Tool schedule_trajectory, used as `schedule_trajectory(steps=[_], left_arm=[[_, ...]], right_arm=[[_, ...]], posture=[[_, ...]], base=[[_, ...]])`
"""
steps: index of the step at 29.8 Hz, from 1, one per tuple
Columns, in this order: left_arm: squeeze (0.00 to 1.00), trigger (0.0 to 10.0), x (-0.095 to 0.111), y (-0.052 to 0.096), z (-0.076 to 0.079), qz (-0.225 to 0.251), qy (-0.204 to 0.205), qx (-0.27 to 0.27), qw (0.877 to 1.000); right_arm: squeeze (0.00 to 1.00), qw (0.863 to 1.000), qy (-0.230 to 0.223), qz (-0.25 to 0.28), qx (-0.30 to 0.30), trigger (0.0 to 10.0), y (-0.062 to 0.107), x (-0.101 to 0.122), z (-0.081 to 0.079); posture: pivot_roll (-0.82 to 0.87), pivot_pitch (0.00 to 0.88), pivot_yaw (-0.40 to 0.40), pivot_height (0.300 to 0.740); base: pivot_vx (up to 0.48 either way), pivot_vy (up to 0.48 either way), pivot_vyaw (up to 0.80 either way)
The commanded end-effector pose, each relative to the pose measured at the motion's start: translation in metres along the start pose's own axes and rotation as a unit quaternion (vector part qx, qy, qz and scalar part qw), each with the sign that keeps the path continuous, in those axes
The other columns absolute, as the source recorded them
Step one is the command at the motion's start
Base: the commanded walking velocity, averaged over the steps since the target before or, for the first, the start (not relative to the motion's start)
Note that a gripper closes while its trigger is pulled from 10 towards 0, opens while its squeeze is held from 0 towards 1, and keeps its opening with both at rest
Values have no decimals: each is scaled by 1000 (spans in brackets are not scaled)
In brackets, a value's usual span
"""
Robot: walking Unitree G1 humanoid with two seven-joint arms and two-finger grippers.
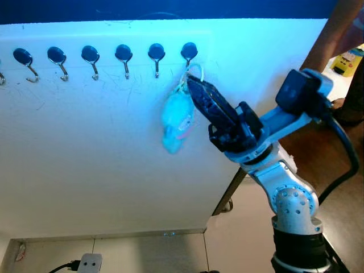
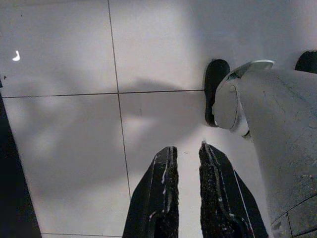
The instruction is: Hang keys on a hook
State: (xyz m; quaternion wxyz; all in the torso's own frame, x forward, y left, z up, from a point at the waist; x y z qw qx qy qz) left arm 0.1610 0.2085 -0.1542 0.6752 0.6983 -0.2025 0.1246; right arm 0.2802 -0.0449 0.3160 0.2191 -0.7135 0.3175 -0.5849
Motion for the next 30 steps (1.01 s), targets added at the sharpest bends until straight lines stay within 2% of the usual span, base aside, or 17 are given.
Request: schedule_trajectory(steps=[1,11,16,23,30], left_arm=[[0,10000,-16,2,8,-21,3,-13,1000],[0,10000,-12,1,8,-16,2,-15,1000],[0,10000,-11,1,8,-15,1,-15,1000],[0,10000,-13,1,7,-17,-2,-16,1000],[0,10000,-11,1,5,-16,-3,-15,1000]], right_arm=[[0,1000,5,3,-3,10000,-2,3,1],[0,998,21,-10,-52,10000,3,4,15],[0,998,23,-7,-58,10000,6,6,17],[0,995,31,-4,-94,10000,19,9,23],[0,989,36,-18,-142,10000,29,3,36]], posture=[[-69,57,82,740],[-74,61,88,740],[-77,62,89,740],[-82,64,92,740],[-82,62,91,740]], base=[[0,0,0],[0,0,0],[0,0,0],[0,0,0],[0,0,0]])
Point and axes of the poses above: a point about 5 cm out from each wrist's last joint towards the gripper, its own y axis pointing back from the gripper into the wrist, its own x axis along the axis of the wrist's last joint, z = x × y, the point moved 6 cm from there along -y, pointing out of the wrist towards the gripper, and after that the axes turned 6 degrees about -y, right-handed, at the moved point
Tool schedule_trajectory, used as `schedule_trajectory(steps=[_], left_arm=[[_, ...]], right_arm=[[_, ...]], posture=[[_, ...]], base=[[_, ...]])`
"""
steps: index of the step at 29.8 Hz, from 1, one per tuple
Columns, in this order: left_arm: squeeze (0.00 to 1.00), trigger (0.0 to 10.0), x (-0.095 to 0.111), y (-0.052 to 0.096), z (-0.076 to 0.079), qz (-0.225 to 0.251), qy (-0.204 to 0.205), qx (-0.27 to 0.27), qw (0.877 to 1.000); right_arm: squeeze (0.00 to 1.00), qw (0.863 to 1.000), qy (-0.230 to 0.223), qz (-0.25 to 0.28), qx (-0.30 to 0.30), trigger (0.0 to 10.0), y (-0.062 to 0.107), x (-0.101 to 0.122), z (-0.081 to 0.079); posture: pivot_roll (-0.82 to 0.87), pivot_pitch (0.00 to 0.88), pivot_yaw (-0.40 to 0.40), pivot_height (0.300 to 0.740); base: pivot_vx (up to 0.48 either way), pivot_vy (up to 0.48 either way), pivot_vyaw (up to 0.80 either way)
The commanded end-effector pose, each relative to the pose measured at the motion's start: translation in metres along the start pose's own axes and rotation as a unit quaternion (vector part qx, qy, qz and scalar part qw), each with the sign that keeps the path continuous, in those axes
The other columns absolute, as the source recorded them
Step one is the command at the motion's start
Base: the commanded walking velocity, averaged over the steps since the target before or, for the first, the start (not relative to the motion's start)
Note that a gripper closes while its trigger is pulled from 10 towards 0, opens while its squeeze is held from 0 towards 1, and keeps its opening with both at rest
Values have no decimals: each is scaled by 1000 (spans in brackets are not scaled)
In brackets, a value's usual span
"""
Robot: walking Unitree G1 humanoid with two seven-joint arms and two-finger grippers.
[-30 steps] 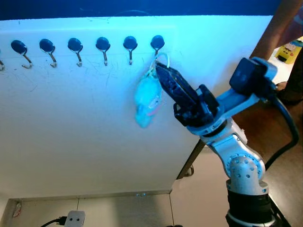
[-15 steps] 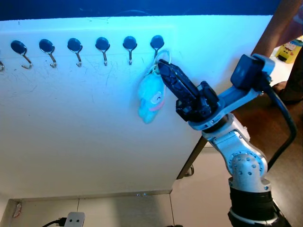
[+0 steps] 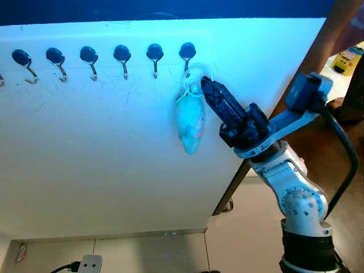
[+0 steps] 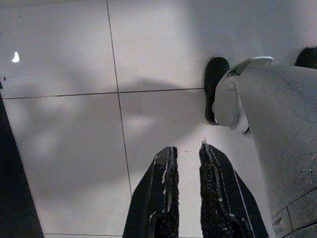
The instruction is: Hang keys on a hook
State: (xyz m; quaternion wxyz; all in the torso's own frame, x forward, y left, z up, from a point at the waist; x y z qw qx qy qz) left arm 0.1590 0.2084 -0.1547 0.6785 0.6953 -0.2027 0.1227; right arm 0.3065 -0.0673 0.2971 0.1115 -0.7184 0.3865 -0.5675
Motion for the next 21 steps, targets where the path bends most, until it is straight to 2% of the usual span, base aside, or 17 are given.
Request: schedule_trajectory(steps=[1,5,6,13,16,20,21], left_arm=[[0,10000,-9,1,4,-15,-4,-11,1000],[0,10000,-8,1,4,-15,-6,-11,1000],[0,10000,-8,1,4,-15,-7,-11,1000],[0,10000,-7,0,4,-13,-9,-11,1000],[0,10000,-9,0,5,-19,-10,-12,1000],[0,10000,-10,0,5,-22,-11,-12,1000],[0,10000,-11,0,5,-24,-11,-13,1000]], right_arm=[[0,999,7,-15,-30,10000,6,-7,10],[0,998,7,-22,-56,10000,11,-12,20],[1000,998,6,-19,-64,10000,12,-12,23],[1000,997,2,-18,-72,10000,19,-13,28],[1000,998,-17,-36,-41,10000,30,-23,18],[1000,998,-23,-42,-29,10000,33,-26,14],[1000,998,-32,-53,-10,10000,38,-31,7]], posture=[[-84,61,92,740],[-85,59,91,740],[-85,57,91,740],[-82,53,91,740],[-82,50,91,740],[-82,50,91,740],[-86,49,91,740]], base=[[0,0,0],[0,0,0],[0,0,0],[0,0,0],[0,0,0],[0,0,0],[0,0,0]])
Point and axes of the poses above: a point about 5 cm out from each wrist's last joint towards the gripper, its own y axis pointing back from the gripper into the wrist, its own x axis along the axis of the wrist's last joint, z = x × y, the point moved 6 cm from there along -y, pointing out of the wrist towards the gripper, and after that the axes turned 6 degrees about -y, right-handed, at the moved point
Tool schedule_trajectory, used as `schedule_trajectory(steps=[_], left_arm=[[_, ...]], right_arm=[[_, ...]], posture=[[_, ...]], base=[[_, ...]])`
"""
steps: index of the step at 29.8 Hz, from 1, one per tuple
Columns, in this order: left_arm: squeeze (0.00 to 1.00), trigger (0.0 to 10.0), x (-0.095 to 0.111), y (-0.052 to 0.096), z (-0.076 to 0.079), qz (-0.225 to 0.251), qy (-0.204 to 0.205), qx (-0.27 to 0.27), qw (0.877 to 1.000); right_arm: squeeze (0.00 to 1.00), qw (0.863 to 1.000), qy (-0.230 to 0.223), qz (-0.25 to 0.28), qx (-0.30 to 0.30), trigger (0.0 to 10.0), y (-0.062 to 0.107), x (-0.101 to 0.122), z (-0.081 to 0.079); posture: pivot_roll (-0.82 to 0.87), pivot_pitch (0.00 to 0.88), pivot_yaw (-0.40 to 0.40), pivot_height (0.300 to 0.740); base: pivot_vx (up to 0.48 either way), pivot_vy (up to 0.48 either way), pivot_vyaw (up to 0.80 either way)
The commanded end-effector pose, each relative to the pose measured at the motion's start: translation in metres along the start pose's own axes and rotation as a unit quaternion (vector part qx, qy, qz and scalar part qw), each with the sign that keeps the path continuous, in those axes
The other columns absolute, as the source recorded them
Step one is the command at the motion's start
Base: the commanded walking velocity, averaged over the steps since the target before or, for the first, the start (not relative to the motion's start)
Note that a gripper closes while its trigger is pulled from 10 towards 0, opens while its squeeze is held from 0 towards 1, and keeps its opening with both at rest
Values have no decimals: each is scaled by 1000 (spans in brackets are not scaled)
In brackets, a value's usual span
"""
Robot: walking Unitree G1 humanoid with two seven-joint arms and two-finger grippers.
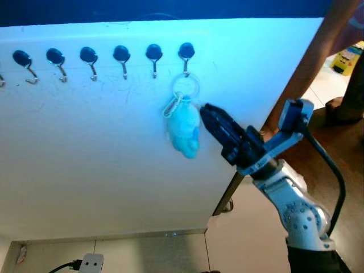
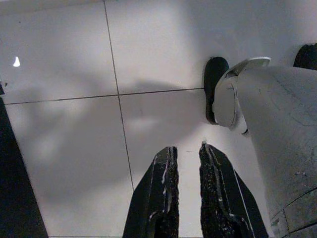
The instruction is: Hang keys on a hook
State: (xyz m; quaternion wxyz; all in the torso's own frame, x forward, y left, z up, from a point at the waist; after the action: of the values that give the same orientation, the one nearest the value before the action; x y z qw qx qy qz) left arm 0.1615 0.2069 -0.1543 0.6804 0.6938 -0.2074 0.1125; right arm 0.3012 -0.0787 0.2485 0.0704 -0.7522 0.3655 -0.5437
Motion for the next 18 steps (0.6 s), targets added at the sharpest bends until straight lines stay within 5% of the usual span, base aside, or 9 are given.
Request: schedule_trajectory(steps=[1,4,5,6,7,14,18], left_arm=[[0,10000,-14,1,5,-23,-2,-8,1000],[0,10000,-16,1,5,-26,-2,-8,1000],[0,10000,-17,1,5,-28,-2,-8,1000],[0,10000,-17,1,5,-28,-2,-8,1000],[0,10000,-17,1,7,-31,-4,-9,999],[0,10000,-19,1,12,-38,-19,-13,999],[0,10000,-20,1,12,-40,-23,-14,999]], right_arm=[[1000,999,-16,-25,43,10000,5,-12,-16],[1000,996,-29,-57,66,10000,16,-25,-25],[502,994,-39,-69,69,10000,22,-31,-27],[502,994,-39,-69,69,10000,22,-31,-27],[0,993,-49,-78,70,10000,29,-35,-28],[0,993,-66,-83,52,10000,42,-43,-22],[0,993,-58,-101,6,10000,53,-52,-5]], posture=[[-86,49,90,740],[-88,50,89,740],[-89,51,89,740],[-89,51,89,740],[-89,52,89,740],[-94,56,96,740],[-93,61,99,740]], base=[[0,0,0],[0,0,0],[0,0,0],[0,0,0],[0,0,0],[-239,0,0],[-325,0,0]])
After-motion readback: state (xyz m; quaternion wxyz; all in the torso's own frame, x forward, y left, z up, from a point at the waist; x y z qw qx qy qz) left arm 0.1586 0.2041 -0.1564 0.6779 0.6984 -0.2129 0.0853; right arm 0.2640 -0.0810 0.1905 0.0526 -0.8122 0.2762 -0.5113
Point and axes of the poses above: a point about 5 cm out from each wrist's last joint towards the gripper, its own y axis pointing back from the gripper into the wrist, its own x axis along the axis of the wrist's last joint, z = x × y, the point moved 6 cm from there along -y, pointing out of the wrist towards the gripper, and after that the axes turned 6 degrees about -y, right-handed, at the moved point
